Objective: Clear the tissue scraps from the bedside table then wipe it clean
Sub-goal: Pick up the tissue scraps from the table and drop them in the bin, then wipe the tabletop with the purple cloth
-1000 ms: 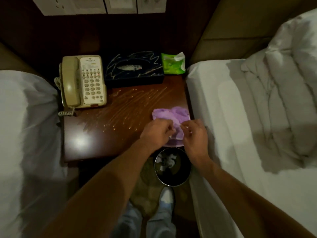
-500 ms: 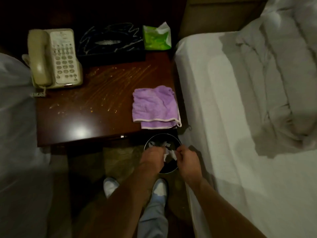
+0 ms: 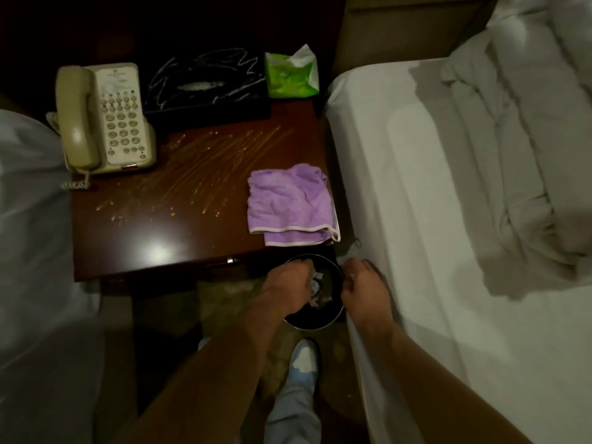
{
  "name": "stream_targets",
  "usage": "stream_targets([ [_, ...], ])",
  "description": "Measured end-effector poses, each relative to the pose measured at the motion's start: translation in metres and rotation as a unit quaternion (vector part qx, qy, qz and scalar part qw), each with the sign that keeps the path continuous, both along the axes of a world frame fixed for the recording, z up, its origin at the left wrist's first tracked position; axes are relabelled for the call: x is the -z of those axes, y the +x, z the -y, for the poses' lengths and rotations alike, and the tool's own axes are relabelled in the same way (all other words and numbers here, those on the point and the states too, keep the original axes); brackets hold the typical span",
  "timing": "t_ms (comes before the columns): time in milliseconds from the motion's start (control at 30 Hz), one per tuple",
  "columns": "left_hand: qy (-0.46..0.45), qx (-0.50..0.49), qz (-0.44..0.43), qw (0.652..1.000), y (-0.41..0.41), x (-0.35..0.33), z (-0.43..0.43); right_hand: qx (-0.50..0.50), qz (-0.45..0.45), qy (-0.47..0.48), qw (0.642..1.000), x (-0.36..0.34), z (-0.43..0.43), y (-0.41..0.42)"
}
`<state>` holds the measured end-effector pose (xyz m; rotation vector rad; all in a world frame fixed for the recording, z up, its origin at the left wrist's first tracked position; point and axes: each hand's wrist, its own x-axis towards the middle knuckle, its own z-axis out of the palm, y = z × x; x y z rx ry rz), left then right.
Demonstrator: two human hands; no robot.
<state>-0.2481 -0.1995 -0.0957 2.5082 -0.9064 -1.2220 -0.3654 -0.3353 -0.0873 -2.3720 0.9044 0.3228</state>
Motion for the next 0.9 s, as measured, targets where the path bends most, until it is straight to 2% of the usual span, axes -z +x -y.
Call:
stream_targets([
  [167, -0.115, 0.001, 0.047, 0.992, 0.037, -0.048, 0.001, 0.01, 0.134, -0.045, 0.99, -0.044, 0.011, 0.042],
  [333, -0.151, 0.035, 0.087, 0.984, 0.072, -0.098, -0.003, -0.006, 0.169, -0.029, 0.985, -0.085, 0.011, 0.096],
  [467, -0.155, 0.026, 0.135, 0.978, 0.104, -0.108, -0.016, -0.095, 0.129, -0.02, 0.987, -0.089, 0.007, 0.138],
  [600, -0.107, -0.01, 0.169, 0.98, 0.132, -0.105, -0.034, -0.183, 0.052, -0.011, 0.982, -0.073, -0.006, 0.17],
  [800, -0.109, -0.077, 0.182, 0.974, 0.158, -0.1, -0.056, -0.255, -0.098, -0.08, 0.959, -0.058, -0.024, 0.201],
  [900, -0.102, -0.095, 0.179, 0.974, 0.166, -0.1, -0.063, -0.279, -0.133, -0.123, 0.943, -0.053, -0.023, 0.212],
])
